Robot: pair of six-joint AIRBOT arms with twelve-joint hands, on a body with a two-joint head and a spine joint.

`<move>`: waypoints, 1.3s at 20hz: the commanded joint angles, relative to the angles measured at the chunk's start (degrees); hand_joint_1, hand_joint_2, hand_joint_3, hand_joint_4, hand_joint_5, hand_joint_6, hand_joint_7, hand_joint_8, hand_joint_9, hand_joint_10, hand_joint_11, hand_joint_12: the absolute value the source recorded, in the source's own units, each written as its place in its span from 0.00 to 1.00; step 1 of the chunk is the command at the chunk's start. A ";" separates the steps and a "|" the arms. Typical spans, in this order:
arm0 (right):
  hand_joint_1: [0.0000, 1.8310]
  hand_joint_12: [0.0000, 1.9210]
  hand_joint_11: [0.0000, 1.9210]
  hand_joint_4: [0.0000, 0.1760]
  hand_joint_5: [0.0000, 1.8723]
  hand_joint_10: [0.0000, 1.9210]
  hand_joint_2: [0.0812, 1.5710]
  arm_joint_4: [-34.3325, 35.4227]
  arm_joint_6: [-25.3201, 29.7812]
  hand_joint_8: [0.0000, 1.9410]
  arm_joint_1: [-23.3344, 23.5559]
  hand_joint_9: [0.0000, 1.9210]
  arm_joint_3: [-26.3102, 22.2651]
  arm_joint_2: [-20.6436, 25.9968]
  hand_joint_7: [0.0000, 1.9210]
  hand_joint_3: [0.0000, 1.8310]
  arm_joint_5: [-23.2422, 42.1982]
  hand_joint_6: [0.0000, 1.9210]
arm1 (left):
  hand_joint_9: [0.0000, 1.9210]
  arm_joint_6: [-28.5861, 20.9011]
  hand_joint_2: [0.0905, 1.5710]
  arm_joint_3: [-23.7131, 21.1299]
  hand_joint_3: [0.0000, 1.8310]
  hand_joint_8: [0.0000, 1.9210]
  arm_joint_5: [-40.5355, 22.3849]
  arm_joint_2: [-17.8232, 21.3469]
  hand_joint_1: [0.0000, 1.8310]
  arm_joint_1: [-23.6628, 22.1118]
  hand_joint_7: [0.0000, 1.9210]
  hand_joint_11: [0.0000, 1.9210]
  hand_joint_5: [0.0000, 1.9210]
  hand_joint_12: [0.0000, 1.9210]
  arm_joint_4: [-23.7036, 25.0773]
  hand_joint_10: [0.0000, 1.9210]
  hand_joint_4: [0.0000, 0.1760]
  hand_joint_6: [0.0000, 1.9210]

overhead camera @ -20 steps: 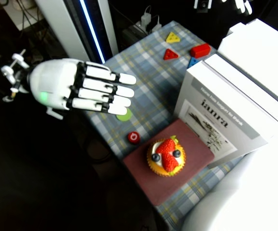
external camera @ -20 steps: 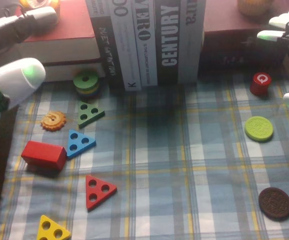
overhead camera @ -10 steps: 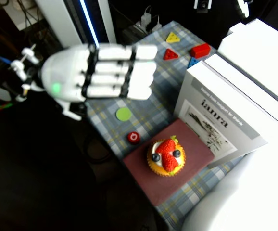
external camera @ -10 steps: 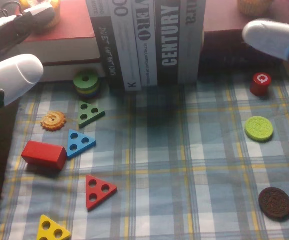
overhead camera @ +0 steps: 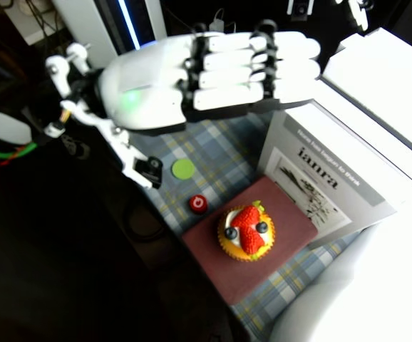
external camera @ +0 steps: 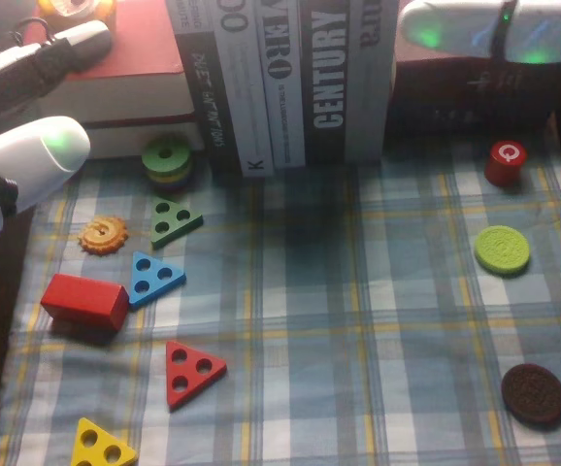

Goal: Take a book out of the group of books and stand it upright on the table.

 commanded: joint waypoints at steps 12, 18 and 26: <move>0.00 0.00 0.00 1.00 0.16 0.00 0.67 -6.54 -0.28 0.00 6.69 0.00 1.43 -1.75 0.00 0.00 -7.02 0.00 | 0.06 -1.37 0.85 0.42 0.00 0.00 -7.01 -0.38 0.11 -0.23 0.09 0.01 0.17 0.10 0.27 0.00 1.00 0.00; 0.00 0.00 0.00 1.00 0.18 0.00 0.68 -10.33 -0.28 0.00 6.72 0.00 -0.48 -0.60 0.00 0.00 -9.16 0.00 | 0.05 -1.72 0.85 0.29 0.00 0.00 -7.58 -0.35 0.12 -0.16 0.09 0.01 0.17 0.12 0.26 0.00 0.94 0.00; 0.00 0.00 0.00 1.00 0.18 0.00 0.68 -13.12 -0.92 0.00 6.29 0.00 -6.58 2.59 0.00 0.00 -8.21 0.00 | 0.06 -2.48 0.85 -0.02 0.00 0.00 -8.40 -0.32 0.11 0.91 0.10 0.01 0.17 0.11 0.02 0.00 1.00 0.00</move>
